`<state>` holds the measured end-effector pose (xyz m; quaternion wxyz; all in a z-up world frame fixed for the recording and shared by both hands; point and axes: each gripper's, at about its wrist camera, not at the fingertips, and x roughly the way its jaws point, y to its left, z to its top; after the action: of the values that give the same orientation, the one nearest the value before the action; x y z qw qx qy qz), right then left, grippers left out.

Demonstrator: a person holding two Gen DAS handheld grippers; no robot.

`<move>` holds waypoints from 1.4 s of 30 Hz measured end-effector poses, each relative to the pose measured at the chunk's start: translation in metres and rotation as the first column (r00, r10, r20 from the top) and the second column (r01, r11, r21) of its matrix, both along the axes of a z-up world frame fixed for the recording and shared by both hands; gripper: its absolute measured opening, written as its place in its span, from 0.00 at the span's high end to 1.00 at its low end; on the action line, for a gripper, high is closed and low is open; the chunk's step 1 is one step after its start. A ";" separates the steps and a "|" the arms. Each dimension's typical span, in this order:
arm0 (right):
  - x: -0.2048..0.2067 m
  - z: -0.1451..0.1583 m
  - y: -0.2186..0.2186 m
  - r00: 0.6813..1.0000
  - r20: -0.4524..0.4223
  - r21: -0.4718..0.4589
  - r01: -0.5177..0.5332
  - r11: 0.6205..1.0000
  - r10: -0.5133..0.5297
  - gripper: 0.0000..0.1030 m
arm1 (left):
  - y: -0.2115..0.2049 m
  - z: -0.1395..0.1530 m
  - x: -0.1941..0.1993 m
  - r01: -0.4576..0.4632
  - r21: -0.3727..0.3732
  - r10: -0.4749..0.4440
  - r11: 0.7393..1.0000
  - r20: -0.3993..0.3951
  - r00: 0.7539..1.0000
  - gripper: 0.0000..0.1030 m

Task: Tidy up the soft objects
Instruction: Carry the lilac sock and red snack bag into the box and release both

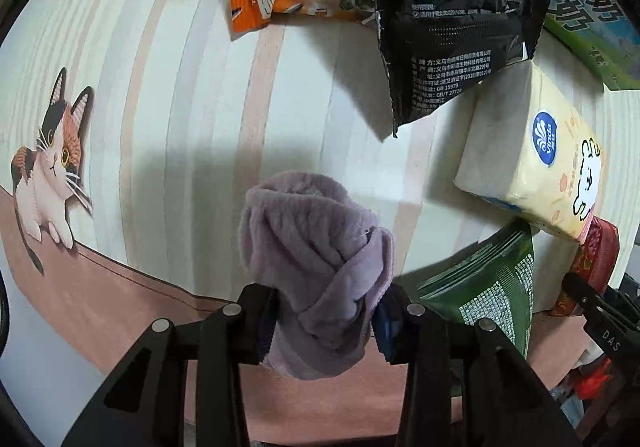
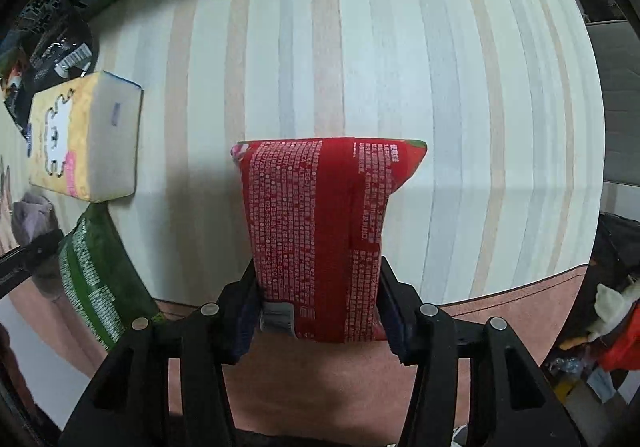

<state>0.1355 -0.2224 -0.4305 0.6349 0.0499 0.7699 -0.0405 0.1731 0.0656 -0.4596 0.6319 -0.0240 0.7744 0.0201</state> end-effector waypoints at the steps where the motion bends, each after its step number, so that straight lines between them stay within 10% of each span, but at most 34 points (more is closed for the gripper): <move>1: 0.003 -0.001 0.002 1.000 0.003 -0.005 -0.009 1.000 0.009 0.45 | 0.002 -0.001 0.008 0.002 0.001 -0.002 1.000 0.002 1.000 0.66; 7: 0.014 0.027 0.024 0.999 0.025 0.033 -0.037 0.999 0.036 0.52 | -0.006 0.045 0.001 0.003 -0.031 -0.001 1.000 0.066 0.998 0.68; 18: 0.001 0.170 0.057 0.968 0.233 0.181 -0.136 0.974 0.092 0.52 | -0.038 0.199 -0.004 0.091 -0.169 -0.037 0.981 0.298 0.954 0.68; 27: 0.063 0.249 0.054 0.924 0.372 0.228 -0.180 0.957 0.085 0.52 | -0.044 0.260 0.074 0.148 -0.215 -0.043 0.965 0.430 0.902 0.68; 33: 0.146 0.252 0.044 0.907 0.415 0.172 -0.157 0.972 0.073 0.52 | -0.041 0.252 0.176 0.160 -0.157 -0.081 0.975 0.419 0.904 0.68; 42: 0.244 0.151 0.045 0.978 0.197 0.151 -0.099 0.984 0.069 0.52 | -0.041 0.153 0.303 0.103 -0.146 -0.075 0.984 0.186 0.980 0.68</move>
<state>0.3793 -0.1776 -0.2800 0.7011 0.0716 0.7075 0.0533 0.4763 0.0251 -0.3067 0.6956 -0.0401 0.7138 -0.0709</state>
